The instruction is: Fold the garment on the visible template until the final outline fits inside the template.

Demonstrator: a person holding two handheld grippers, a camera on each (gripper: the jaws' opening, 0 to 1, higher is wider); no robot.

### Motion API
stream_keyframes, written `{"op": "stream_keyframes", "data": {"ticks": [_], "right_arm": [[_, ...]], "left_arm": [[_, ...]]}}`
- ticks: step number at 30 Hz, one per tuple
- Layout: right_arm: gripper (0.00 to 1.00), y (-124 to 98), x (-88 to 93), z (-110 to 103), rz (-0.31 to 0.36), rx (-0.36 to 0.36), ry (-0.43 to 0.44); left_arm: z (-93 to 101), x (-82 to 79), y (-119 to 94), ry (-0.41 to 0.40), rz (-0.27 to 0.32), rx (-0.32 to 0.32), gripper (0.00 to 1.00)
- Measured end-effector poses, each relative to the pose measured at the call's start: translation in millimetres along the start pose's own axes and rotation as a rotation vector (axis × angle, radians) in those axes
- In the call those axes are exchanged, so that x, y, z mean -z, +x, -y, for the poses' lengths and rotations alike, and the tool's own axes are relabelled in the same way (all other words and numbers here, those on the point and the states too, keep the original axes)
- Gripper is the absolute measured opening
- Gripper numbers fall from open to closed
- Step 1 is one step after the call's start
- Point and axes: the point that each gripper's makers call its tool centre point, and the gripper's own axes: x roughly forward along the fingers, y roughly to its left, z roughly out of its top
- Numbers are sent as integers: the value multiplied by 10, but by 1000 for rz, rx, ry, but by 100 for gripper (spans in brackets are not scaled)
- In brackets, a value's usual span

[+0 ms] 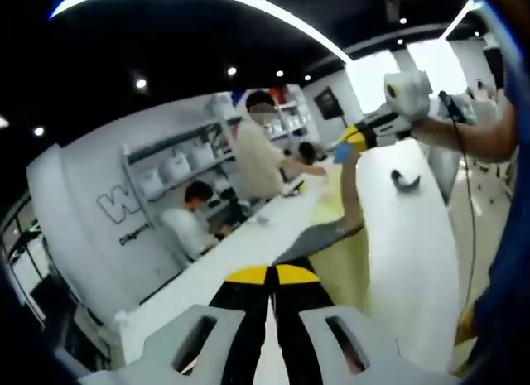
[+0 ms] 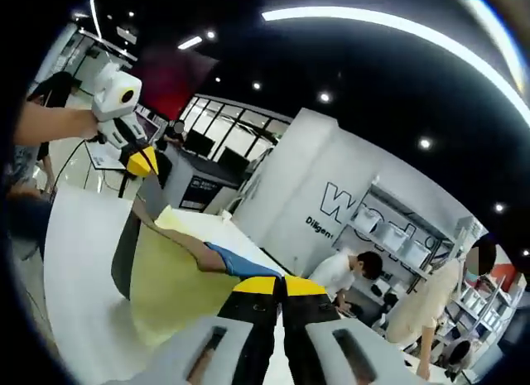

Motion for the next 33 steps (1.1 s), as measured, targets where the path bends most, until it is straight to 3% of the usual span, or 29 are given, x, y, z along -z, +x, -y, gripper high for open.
{"op": "stream_keyframes", "data": {"ticks": [8,9,13,21,24,27,28,30,33], "right_arm": [[0,-96,-347,189,84,51,-7],[0,-142,-462,249,107,61,-9],[0,-201,-609,338,139,84,-19],[0,-270,-723,405,164,106,-26],[0,-392,-909,474,201,127,-36],[0,-427,-972,504,202,128,-41],[0,-437,-990,513,202,127,-41],[0,-584,-1224,601,247,165,-54],[0,-664,-1423,717,277,186,-64]], "left_arm": [[-119,-120,-84,-5,33,-45,0],[-133,-157,-98,-6,39,-51,0],[-212,-277,-162,-2,58,-78,0],[-263,-425,-248,10,86,-92,0],[-328,-680,-423,48,115,-124,0],[-350,-777,-478,61,131,-128,0],[-427,-923,-564,73,165,-143,0],[-437,-1033,-638,86,183,-162,0],[-467,-1151,-688,83,210,-171,0]]}}
